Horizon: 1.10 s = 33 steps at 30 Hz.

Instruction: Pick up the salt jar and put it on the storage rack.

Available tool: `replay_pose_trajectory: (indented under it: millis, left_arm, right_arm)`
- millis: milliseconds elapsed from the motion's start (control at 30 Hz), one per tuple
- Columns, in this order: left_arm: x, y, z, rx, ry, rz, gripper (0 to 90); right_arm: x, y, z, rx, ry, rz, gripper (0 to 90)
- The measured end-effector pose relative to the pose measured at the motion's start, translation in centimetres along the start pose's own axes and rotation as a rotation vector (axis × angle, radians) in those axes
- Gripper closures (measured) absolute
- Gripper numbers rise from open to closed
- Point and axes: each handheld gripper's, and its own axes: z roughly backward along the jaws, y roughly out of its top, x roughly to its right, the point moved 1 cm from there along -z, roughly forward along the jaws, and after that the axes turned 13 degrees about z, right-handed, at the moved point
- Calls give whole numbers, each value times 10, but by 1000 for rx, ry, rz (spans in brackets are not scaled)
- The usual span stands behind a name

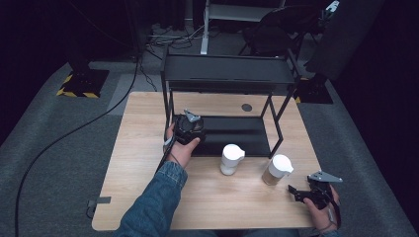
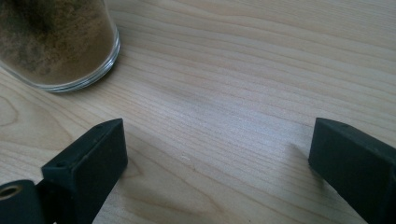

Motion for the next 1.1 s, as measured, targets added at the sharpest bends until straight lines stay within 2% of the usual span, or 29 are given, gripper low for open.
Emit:
replay_pose_trajectory:
  millis: [633,1100]
  left_arm:
    - [-6,-4,-17,-17,7,-3,302]
    - [-9,-6,-26,-25,4,17,301]
  right_arm:
    - [0,0,0,0,0,0,42]
    - [0,0,0,0,0,-1,42]
